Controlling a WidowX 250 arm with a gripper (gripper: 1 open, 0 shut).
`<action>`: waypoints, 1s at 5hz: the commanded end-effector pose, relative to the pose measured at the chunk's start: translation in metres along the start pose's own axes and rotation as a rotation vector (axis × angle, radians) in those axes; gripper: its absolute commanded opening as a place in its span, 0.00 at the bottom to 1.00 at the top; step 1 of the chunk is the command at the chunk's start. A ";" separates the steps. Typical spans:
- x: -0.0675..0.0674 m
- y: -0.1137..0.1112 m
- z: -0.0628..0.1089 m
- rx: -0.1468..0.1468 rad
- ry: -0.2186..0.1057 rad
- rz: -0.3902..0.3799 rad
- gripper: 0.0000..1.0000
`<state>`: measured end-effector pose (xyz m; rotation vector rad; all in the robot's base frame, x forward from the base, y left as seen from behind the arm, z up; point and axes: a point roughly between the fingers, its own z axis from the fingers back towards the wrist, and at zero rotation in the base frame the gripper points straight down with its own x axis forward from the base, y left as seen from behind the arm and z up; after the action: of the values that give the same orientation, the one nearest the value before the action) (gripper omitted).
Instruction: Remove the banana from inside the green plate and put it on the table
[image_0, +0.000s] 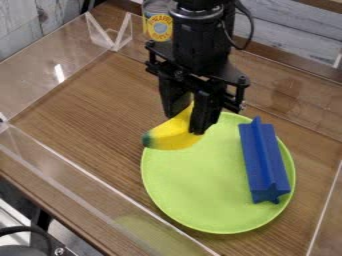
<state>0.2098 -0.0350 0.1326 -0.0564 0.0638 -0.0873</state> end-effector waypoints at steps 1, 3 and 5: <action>0.005 0.009 0.015 0.007 -0.050 0.016 0.00; 0.011 0.053 0.021 0.026 -0.055 0.073 0.00; 0.009 0.102 0.015 0.046 -0.065 0.106 0.00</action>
<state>0.2229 0.0638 0.1291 -0.0252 0.0454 0.0204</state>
